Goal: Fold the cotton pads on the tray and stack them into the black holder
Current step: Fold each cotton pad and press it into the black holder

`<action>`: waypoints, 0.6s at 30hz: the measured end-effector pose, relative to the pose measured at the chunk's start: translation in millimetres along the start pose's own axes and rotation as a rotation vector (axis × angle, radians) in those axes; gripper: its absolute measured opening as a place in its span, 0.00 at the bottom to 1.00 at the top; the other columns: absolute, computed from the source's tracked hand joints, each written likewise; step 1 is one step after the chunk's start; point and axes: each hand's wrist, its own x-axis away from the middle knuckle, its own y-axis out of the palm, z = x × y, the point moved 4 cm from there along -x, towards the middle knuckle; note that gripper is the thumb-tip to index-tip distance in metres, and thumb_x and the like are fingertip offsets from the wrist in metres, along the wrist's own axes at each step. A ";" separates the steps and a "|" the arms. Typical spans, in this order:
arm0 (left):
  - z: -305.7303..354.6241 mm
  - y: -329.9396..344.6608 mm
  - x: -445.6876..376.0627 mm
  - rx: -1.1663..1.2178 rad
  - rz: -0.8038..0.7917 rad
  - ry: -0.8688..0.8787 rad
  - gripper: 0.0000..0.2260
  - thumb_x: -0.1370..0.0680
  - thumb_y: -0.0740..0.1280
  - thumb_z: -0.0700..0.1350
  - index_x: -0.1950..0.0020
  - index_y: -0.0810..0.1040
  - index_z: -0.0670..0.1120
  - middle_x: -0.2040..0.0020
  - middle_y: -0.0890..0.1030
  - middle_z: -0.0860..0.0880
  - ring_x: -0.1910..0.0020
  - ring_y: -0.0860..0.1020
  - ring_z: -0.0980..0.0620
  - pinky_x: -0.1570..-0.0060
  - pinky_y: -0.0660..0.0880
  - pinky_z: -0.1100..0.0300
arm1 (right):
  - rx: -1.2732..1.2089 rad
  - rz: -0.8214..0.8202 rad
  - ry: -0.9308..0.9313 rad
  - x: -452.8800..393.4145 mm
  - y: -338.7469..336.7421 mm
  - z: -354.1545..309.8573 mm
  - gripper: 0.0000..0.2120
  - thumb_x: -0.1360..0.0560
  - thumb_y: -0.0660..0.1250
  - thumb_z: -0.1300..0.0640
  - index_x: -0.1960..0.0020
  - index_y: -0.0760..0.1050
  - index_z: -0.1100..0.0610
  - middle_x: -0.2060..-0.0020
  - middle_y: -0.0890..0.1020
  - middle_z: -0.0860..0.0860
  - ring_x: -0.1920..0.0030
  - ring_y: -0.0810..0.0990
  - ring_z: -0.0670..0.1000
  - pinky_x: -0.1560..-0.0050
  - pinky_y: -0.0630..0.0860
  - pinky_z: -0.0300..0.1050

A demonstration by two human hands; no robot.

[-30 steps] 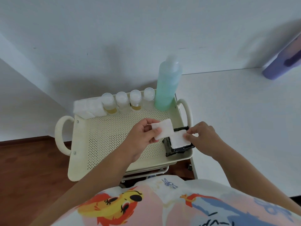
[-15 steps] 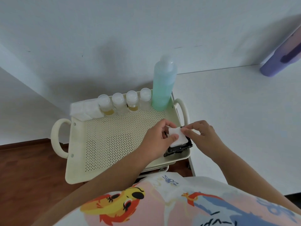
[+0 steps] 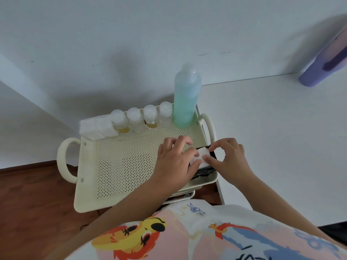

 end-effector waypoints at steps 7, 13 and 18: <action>3.7 15.4 9.9 -0.093 -0.232 0.007 0.20 0.21 0.52 0.64 0.44 0.79 0.57 0.28 0.65 0.52 0.32 0.57 0.44 0.37 0.51 0.50 | 0.066 -0.042 0.017 0.9 2.2 4.6 0.11 0.32 0.72 0.51 0.52 0.74 0.43 0.48 0.70 0.45 0.46 0.66 0.51 0.44 0.66 0.43; -20.1 8.8 21.4 0.211 -0.049 -0.070 0.18 0.20 0.52 0.61 0.35 0.71 0.56 0.30 0.65 0.53 0.33 0.61 0.52 0.40 0.56 0.57 | 0.005 -0.042 0.008 1.1 -2.0 -2.8 0.09 0.29 0.69 0.54 0.52 0.75 0.43 0.47 0.71 0.45 0.45 0.65 0.51 0.43 0.66 0.44; -82.2 43.9 45.3 0.183 -0.169 -0.252 0.17 0.21 0.61 0.54 0.34 0.71 0.52 0.31 0.70 0.54 0.32 0.65 0.52 0.31 0.62 0.51 | -0.078 -0.014 -0.046 -0.7 -8.2 -19.9 0.09 0.27 0.68 0.56 0.54 0.75 0.42 0.48 0.71 0.44 0.45 0.66 0.49 0.47 0.64 0.41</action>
